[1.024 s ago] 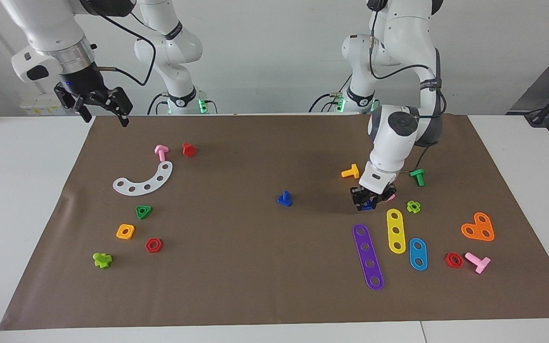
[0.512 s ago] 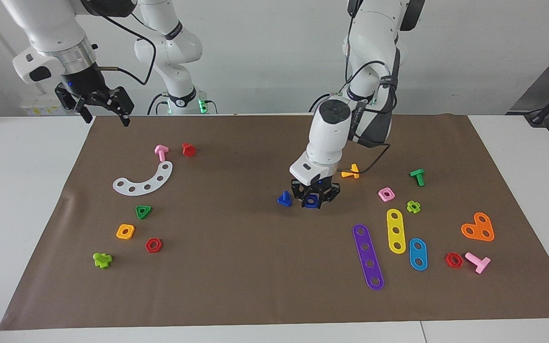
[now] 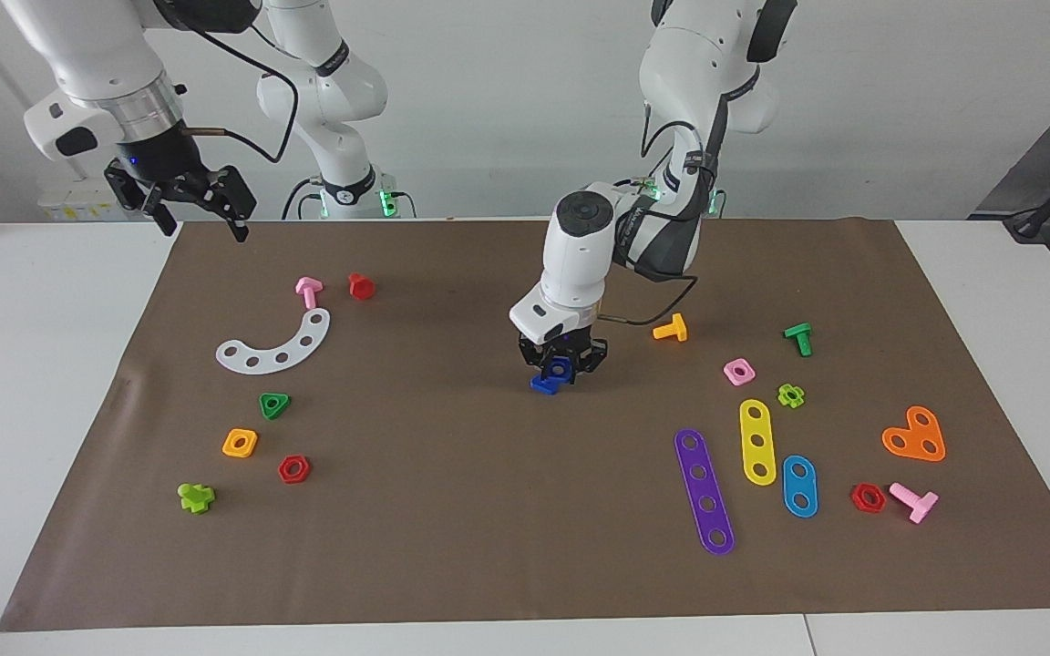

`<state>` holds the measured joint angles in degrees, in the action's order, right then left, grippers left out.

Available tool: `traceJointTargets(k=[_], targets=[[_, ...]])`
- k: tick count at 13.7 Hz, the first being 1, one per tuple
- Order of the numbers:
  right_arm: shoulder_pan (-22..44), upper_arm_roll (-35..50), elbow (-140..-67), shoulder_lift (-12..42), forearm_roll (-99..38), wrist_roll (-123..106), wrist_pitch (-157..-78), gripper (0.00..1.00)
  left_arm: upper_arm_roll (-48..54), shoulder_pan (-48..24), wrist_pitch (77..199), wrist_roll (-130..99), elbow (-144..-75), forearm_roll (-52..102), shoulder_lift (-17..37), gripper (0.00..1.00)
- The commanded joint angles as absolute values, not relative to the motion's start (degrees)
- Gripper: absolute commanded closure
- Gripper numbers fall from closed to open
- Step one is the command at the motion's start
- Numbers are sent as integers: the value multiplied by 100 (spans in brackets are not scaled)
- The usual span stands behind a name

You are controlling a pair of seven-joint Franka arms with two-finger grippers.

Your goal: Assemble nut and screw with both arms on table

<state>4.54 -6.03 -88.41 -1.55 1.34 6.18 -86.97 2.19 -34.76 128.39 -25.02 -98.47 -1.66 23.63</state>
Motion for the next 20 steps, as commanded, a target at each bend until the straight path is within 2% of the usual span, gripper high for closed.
traceJointTargets(k=[1,15,17,19,20], targets=[[325,-571,-8921,-237,18,448,-8657,0,141,-3621,13008,-2646,-9975,-290,2320,100],[316,-580,-8974,-264,18,431,-8648,0,141,-3718,13104,-2786,-10230,-290,2268,100],[316,-580,-9000,-272,18,431,-8657,0,141,-3709,13174,-2769,-10222,-290,2268,19],[316,-580,-9017,-290,18,422,-8657,0,141,-3700,13219,-2769,-10178,-290,2276,0],[316,-580,-9018,-290,18,422,-8649,0,132,-3683,13219,-2769,-10143,-299,2285,0]])
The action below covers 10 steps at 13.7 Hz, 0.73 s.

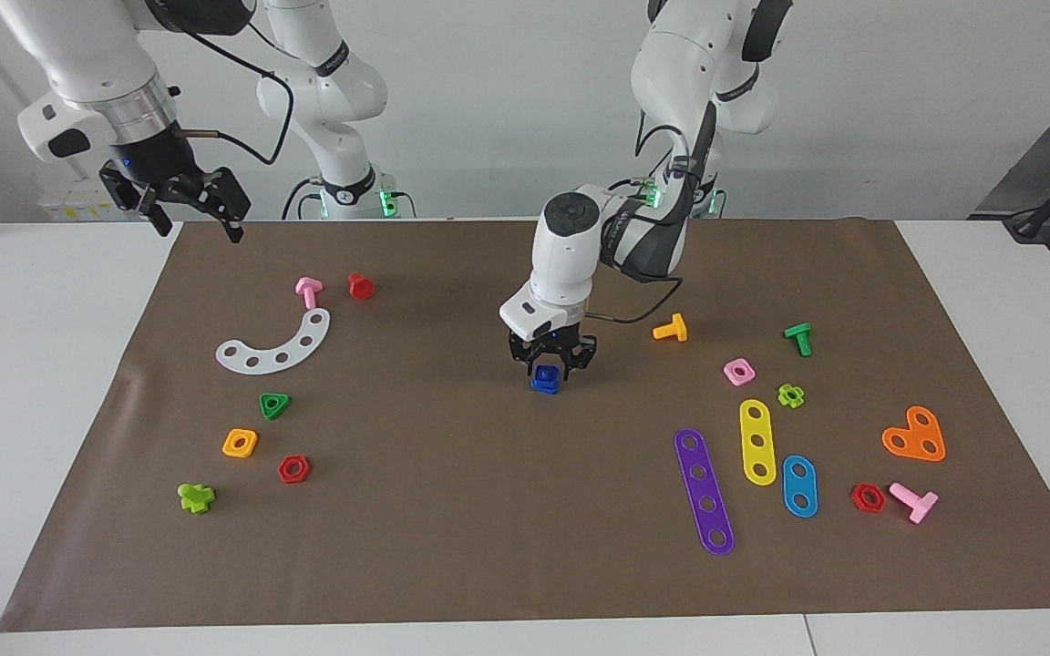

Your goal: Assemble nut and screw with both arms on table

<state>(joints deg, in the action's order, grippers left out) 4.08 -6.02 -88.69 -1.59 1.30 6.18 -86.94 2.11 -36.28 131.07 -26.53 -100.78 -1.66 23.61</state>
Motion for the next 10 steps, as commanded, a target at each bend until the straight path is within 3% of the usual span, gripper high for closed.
traceJointTargets(k=[1,5,10], targets=[[316,-580,-9018,-290,18,422,-8657,0,132,-3665,13201,-2769,-10090,-299,2285,0],[203,-571,-9053,-308,18,422,-8657,0,79,-3412,13044,-2725,-10265,-308,1909,0],[237,-571,-9053,-299,9,431,-8666,0,88,-2498,12711,-1979,-10960,-308,749,0]])
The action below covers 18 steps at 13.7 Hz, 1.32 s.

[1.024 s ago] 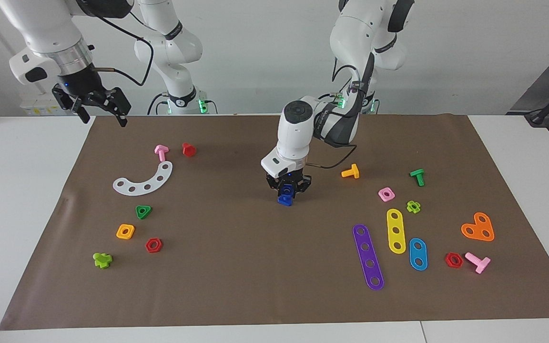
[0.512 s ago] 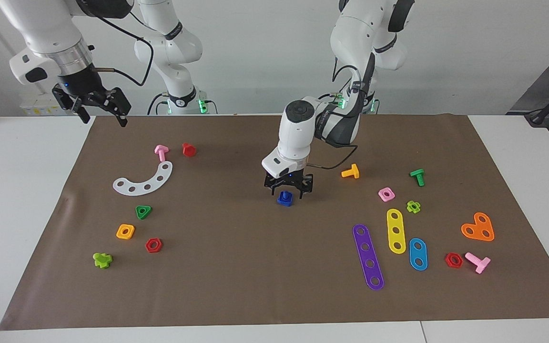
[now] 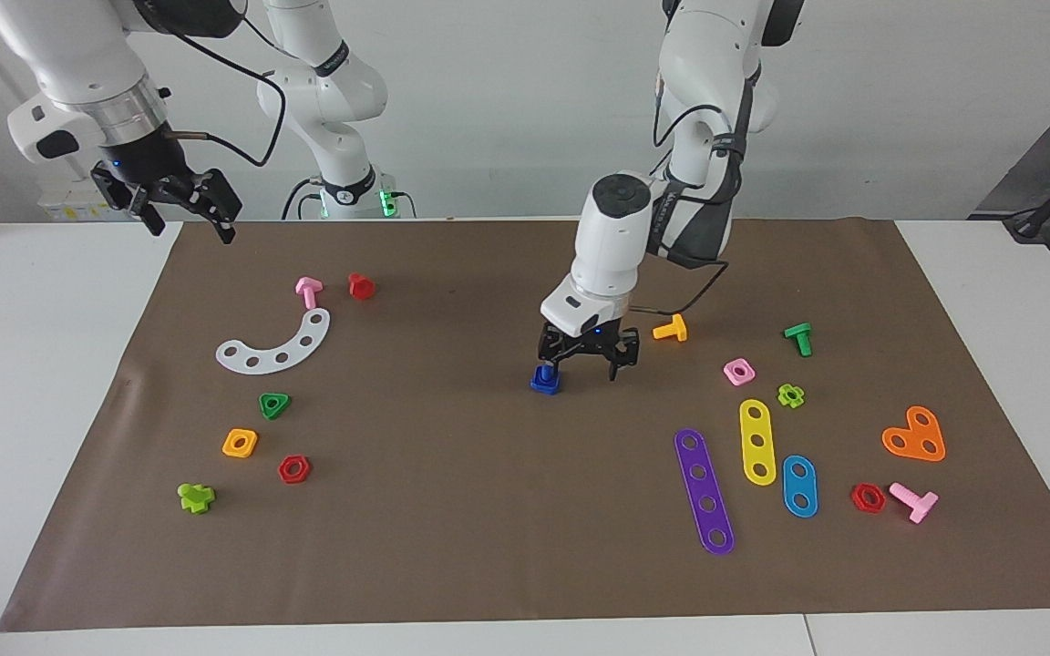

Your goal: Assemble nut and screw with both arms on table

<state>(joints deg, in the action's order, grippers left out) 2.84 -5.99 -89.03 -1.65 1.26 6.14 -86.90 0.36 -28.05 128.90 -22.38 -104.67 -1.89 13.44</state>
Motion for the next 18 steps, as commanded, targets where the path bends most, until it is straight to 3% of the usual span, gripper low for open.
traceJointTargets(k=[1,7,13,18], targets=[[246,-571,-9061,-308,9,431,-8666,0,88,-2305,12404,-1943,-10951,-308,590,0],[290,-571,-9044,-308,9,457,-8649,0,62,-1171,11165,-1152,-10733,-255,-166,0],[290,-571,-9044,-308,9,448,-8648,0,44,-186,9679,271,-9363,17,8,0],[290,-571,-9044,-308,9,448,-8648,0,35,-53,8798,316,-8157,132,405,0]])
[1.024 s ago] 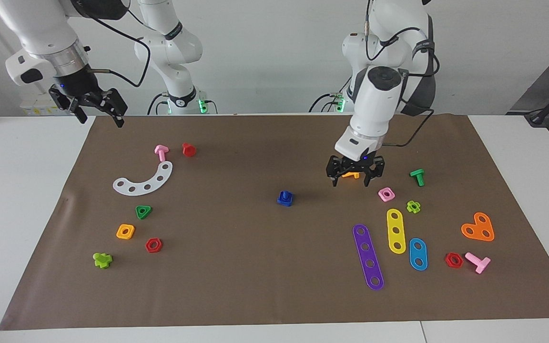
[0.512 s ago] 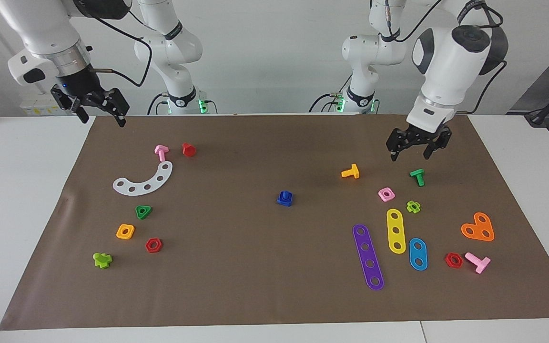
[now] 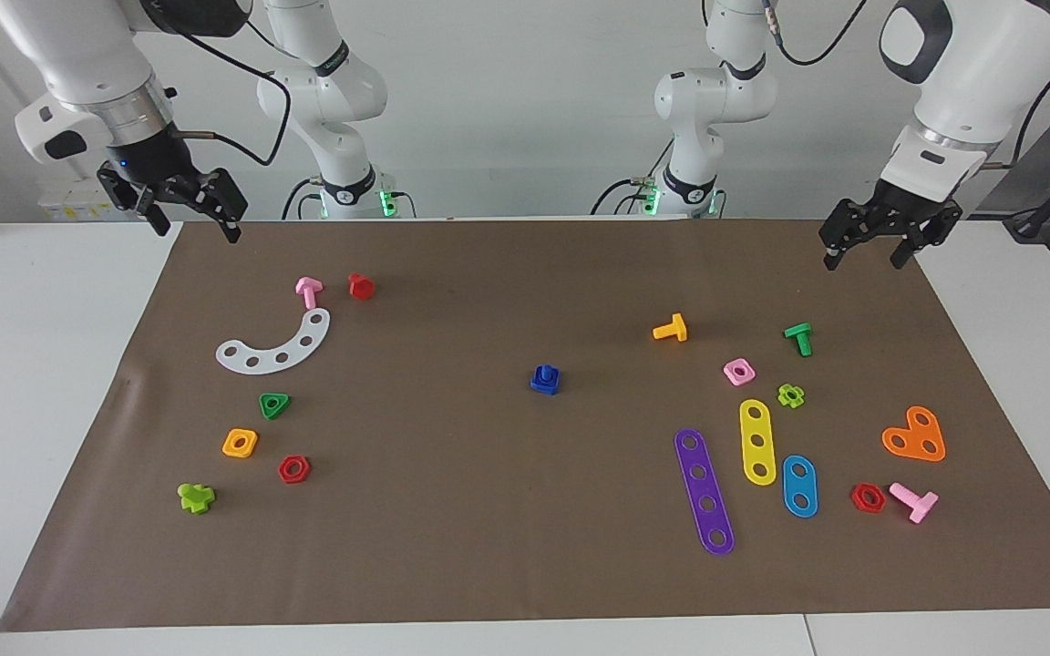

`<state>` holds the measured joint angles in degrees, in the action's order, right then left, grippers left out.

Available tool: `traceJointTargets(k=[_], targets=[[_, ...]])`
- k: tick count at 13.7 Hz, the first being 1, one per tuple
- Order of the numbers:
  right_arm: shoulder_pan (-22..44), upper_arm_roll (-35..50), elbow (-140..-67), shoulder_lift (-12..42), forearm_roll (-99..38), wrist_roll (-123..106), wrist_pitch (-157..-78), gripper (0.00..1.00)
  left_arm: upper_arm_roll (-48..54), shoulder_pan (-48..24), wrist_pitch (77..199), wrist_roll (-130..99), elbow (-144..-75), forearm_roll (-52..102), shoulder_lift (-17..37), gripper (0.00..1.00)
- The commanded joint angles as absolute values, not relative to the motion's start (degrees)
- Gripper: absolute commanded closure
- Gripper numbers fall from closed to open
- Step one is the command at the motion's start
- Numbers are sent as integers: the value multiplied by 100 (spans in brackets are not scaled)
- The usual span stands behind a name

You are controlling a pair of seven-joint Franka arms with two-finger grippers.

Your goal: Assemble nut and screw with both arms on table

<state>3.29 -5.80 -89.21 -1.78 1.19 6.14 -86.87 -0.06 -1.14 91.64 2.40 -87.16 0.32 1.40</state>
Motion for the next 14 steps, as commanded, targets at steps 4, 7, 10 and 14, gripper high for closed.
traceJointTargets(k=[4,7,10,14], targets=[[290,-571,-9044,-308,9,448,-8648,0,35,-70,8815,273,-8542,123,1,0],[290,-571,-9044,-308,9,448,-8648,0,35,-62,8868,272,-8894,123,-167,0],[290,-571,-9044,-308,9,448,-8648,0,26,-62,8877,281,-8912,123,-167,0],[290,-571,-9044,-308,9,448,-8648,0,26,-62,8877,308,-8912,132,-167,0]])
